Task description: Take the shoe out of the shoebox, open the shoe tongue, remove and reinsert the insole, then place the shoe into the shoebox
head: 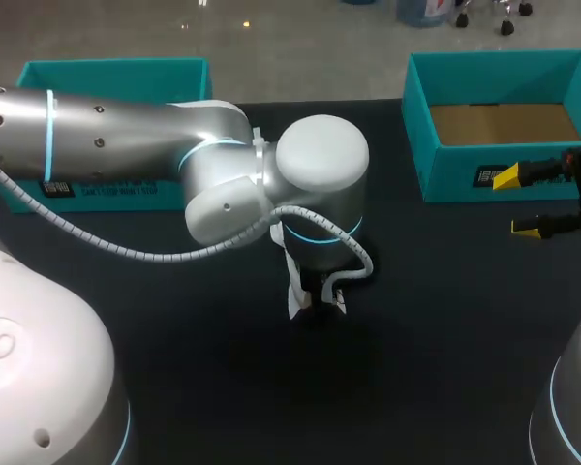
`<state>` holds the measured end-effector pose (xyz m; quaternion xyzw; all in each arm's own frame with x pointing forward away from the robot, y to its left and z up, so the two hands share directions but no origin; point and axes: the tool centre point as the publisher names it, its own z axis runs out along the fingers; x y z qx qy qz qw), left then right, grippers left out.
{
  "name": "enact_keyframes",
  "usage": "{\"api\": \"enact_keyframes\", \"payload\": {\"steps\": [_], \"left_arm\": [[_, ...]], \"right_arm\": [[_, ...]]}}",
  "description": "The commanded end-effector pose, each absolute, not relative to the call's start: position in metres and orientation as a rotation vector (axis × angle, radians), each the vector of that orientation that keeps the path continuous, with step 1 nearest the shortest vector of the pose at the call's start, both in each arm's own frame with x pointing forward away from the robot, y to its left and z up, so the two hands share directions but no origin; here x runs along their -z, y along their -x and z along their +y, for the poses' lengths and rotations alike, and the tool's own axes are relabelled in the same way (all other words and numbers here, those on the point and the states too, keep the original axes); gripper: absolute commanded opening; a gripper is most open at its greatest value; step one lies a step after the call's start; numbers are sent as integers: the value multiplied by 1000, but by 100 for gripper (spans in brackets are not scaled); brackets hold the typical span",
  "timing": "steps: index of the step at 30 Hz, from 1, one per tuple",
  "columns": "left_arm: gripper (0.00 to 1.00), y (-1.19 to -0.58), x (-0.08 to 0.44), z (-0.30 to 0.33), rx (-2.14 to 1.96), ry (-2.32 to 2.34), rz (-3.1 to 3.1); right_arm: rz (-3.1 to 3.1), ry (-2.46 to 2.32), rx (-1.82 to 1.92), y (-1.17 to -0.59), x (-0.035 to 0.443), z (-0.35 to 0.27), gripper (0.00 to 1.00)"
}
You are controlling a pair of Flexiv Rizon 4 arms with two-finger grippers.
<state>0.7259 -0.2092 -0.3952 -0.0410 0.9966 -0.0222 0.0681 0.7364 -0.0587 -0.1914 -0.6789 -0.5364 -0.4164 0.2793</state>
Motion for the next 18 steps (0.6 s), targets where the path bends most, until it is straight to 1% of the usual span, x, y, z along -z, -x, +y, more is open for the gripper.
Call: {"api": "enact_keyframes", "payload": {"steps": [1,6,18], "left_arm": [[0,-723,385,-204,91,109,3016],[0,-721,365,-200,108,121,3071],[0,-723,277,-180,153,84,3151]], "right_arm": [[-1440,1826,1113,-736,191,-58,100],[-1440,1826,1113,-736,191,-58,100],[-1440,1826,1113,-736,191,-58,100]]}}
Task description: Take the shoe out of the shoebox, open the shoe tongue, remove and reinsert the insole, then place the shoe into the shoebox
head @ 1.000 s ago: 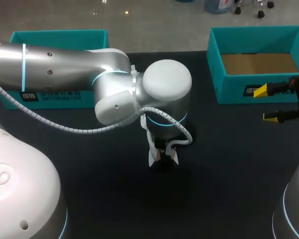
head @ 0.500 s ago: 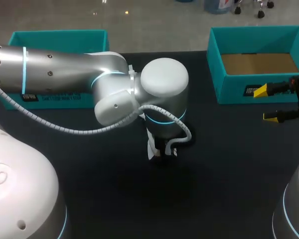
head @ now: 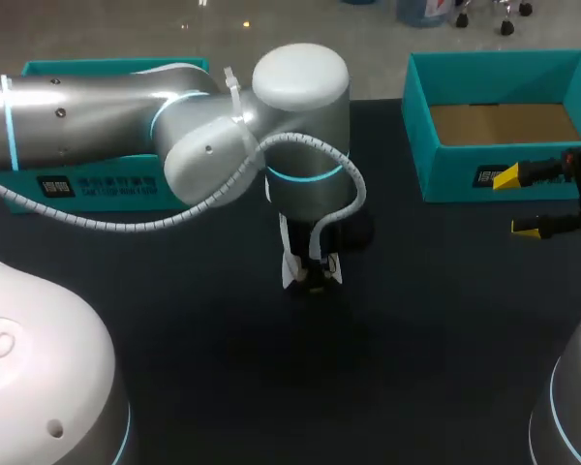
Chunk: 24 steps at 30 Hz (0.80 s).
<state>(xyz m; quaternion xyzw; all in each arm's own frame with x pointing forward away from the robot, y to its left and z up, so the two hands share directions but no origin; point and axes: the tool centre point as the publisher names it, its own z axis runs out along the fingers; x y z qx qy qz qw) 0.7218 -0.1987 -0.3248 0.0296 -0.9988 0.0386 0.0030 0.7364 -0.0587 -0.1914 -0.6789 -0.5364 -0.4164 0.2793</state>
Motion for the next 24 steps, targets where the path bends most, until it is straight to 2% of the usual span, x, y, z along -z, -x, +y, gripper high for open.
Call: {"api": "enact_keyframes", "payload": {"steps": [1,15,24], "left_arm": [[0,-723,271,-179,-159,-81,-3111],[0,-720,206,-174,-33,-13,-3112],[0,-720,206,-174,-33,-13,-3112]], "right_arm": [[-1440,1826,1113,-736,191,-58,100],[-1440,1826,1113,-736,191,-58,100],[-1440,1826,1113,-736,191,-58,100]]}}
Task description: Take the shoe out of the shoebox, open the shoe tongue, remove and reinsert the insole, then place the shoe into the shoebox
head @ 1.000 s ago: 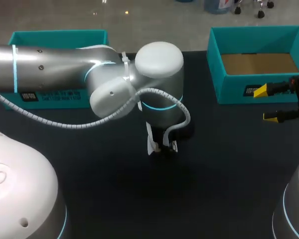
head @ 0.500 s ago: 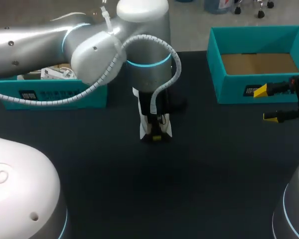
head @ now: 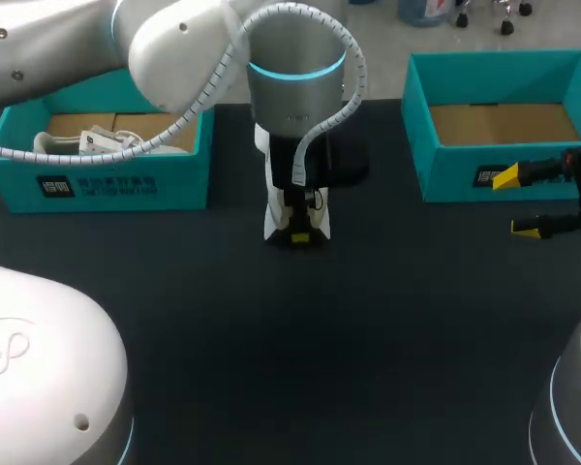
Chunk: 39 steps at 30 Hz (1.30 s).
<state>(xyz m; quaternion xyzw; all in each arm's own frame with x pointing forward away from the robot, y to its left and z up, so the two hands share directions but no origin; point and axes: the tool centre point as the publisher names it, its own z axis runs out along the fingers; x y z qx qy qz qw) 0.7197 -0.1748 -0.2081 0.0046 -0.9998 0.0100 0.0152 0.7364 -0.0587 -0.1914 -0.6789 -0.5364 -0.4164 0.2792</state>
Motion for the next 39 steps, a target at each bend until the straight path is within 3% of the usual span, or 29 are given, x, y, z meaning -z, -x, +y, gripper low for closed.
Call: {"api": "enact_keyframes", "payload": {"steps": [1,18,39], "left_arm": [[0,-720,206,-174,-33,-13,-3112],[0,-733,201,-150,-34,47,-3071],[0,-787,172,-30,-9,60,-3034]], "right_arm": [[-1440,1826,1113,-736,191,-58,100],[-1440,1826,1113,-736,191,-58,100],[-1440,1826,1113,-736,191,-58,100]]}}
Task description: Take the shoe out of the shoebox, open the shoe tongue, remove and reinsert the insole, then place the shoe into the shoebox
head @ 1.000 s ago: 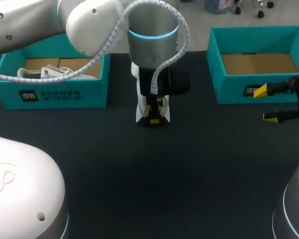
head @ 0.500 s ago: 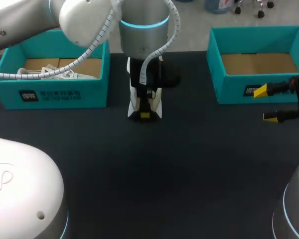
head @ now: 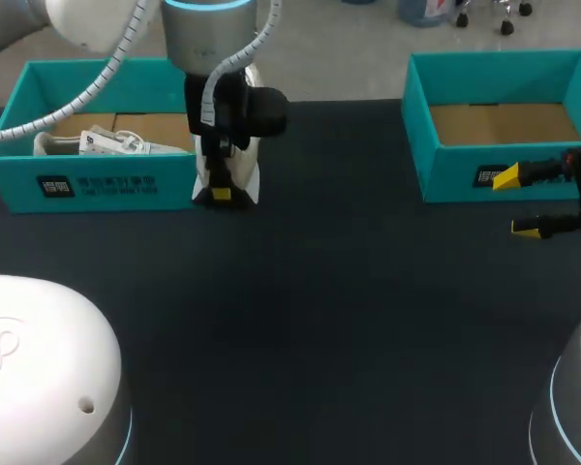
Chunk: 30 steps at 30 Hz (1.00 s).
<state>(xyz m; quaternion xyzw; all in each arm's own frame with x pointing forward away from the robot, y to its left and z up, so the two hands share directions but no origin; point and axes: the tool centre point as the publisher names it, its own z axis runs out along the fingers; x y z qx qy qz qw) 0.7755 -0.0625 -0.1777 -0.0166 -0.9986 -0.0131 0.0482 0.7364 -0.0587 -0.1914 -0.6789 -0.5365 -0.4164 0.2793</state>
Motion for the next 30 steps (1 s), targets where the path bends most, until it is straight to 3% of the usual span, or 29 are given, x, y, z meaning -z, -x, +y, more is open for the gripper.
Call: {"api": "enact_keyframes", "payload": {"steps": [1,30], "left_arm": [[0,-791,172,-23,-9,58,-3033],[0,-884,175,144,57,-5,-3054]], "right_arm": [[-1440,1826,1113,-736,191,-58,100],[-1440,1826,1113,-736,191,-58,100]]}}
